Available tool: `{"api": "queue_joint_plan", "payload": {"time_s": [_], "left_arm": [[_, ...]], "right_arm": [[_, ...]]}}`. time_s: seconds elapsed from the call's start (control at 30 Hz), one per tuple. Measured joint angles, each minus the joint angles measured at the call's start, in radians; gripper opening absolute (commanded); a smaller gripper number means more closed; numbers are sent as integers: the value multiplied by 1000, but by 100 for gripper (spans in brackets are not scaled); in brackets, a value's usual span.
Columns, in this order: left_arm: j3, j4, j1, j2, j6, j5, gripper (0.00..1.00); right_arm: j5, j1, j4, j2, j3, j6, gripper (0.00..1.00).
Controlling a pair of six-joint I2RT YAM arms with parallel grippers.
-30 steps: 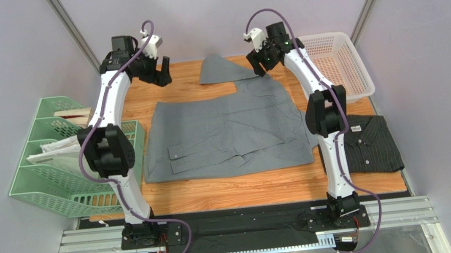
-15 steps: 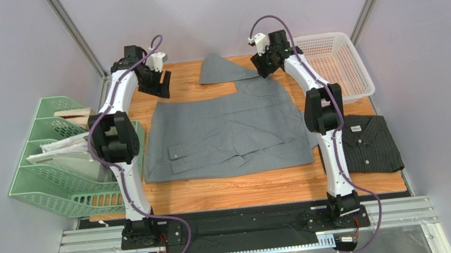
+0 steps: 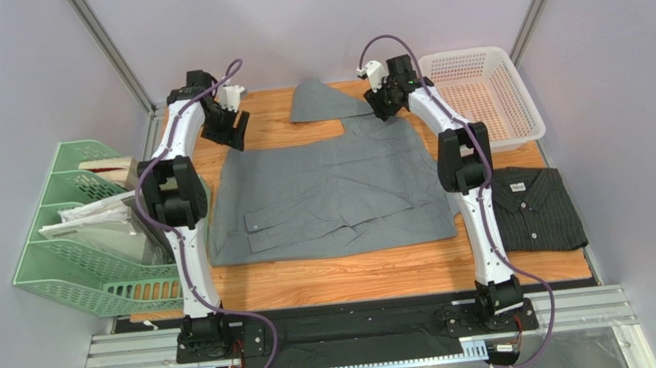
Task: Fold and stack the long sleeve shirts
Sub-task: Fold the shirt
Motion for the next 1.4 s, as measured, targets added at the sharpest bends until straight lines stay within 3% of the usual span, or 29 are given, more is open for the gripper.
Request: {"api": "queue_joint_plan", "payload": {"time_s": [0.27,0.63,0.67,0.83,1.0,1.13,1.4], "left_arm": [[62,-46,0,91,65,-40,67],[144,-45,0,172,78,-59,50],[150,-42,0,175,78,-59,47],[183,-34,0,201,74,-50,32],[220,-28,0,241,64,-37,24],[229,-31,0,249,63,-33,0],[226,-18,0,246,58,-19,0]], "right_arm": [[0,0,9,7,0,-37,35],[-6,0,22,20,8,-60,6],[-7,0,21,21,10,-61,0],[-9,2,30,31,19,-63,0],[-9,2,36,32,21,-63,0],[-10,3,37,32,21,-63,0],[-16,3,37,31,19,-62,0]]}}
